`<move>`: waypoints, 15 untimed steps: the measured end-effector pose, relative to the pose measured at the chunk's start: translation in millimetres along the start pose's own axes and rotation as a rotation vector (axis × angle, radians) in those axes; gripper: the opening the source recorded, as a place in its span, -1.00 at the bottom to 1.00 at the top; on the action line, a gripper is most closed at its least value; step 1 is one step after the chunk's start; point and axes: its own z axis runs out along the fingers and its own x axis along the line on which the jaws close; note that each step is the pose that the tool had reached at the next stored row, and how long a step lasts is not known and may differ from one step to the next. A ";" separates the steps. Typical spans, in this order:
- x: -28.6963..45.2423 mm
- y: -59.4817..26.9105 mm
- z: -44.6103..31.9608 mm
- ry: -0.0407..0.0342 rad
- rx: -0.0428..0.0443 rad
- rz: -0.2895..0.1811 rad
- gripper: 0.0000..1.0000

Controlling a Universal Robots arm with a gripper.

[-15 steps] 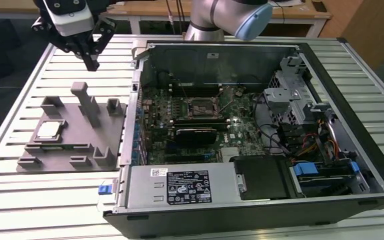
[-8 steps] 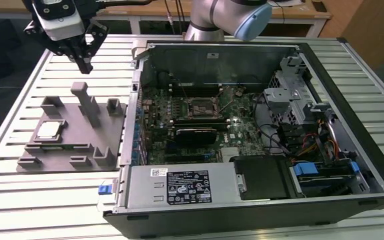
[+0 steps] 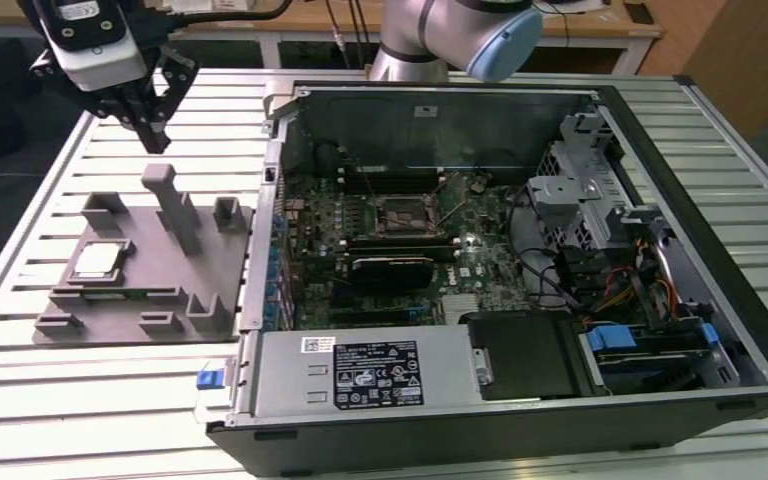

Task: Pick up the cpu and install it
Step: 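Reach for the cpu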

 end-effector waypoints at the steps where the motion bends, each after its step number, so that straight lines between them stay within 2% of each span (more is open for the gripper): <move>1: 2.3 -0.2 0.9 0.0000 0.0000 0.000 -0.79; 15: 33.7 -3.3 12.4 0.0014 0.0001 0.000 -0.79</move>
